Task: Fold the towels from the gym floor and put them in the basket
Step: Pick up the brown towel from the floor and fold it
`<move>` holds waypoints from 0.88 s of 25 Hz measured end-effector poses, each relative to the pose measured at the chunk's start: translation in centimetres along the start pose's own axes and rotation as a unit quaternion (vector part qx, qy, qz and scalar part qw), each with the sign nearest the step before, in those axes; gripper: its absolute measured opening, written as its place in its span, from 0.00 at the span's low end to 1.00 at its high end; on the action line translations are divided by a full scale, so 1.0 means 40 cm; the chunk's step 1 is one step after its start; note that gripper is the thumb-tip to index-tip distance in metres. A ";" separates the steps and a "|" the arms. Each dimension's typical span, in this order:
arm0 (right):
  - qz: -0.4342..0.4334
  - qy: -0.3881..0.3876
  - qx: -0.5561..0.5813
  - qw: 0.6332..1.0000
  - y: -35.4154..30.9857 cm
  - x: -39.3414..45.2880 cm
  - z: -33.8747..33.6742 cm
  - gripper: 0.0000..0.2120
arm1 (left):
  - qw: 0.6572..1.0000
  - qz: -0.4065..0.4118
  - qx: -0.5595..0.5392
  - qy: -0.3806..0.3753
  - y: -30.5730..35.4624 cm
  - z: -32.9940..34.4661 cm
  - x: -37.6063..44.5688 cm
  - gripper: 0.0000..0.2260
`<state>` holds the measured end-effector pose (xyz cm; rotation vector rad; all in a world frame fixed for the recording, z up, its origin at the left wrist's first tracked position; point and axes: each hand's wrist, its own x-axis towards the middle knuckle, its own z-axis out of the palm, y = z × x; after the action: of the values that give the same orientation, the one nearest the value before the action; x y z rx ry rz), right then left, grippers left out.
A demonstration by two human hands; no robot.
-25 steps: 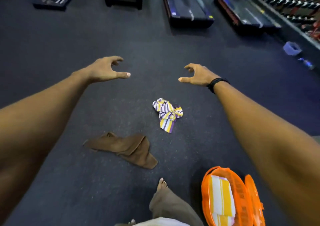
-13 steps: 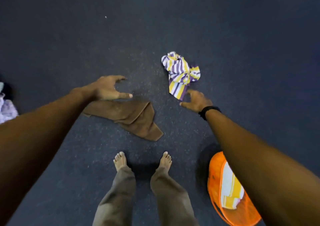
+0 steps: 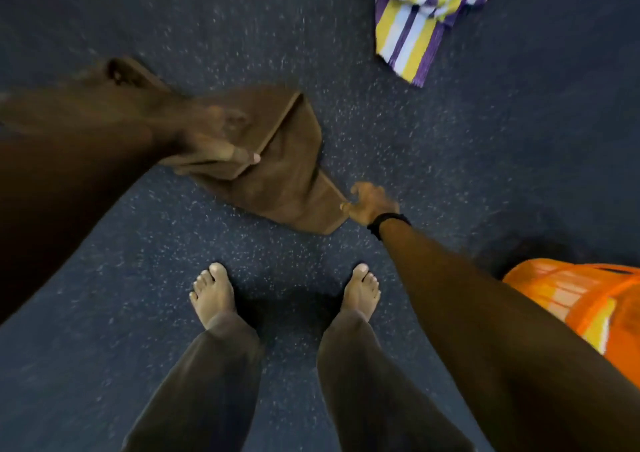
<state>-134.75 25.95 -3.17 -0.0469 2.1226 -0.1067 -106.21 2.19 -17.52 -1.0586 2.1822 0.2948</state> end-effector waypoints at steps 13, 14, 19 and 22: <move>0.017 0.092 0.030 0.995 -0.046 0.159 0.182 0.18 | 0.992 -0.030 -0.105 0.057 0.029 0.030 0.052 0.18; -0.017 0.108 0.084 0.991 -0.055 0.131 0.159 0.15 | 0.994 -0.028 -0.082 0.066 0.023 0.017 0.049 0.18; -0.194 0.201 0.235 0.931 -0.153 -0.090 -0.081 0.07 | 0.994 -0.001 -0.099 0.048 -0.012 -0.017 0.004 0.17; -0.281 0.230 0.260 0.895 -0.234 -0.285 -0.326 0.12 | 0.992 0.073 -0.088 -0.048 0.004 -0.129 -0.069 0.25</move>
<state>-139.93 18.27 14.21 -0.3462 2.4135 -1.1205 -107.64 1.55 -11.86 -0.9583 2.1814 0.6033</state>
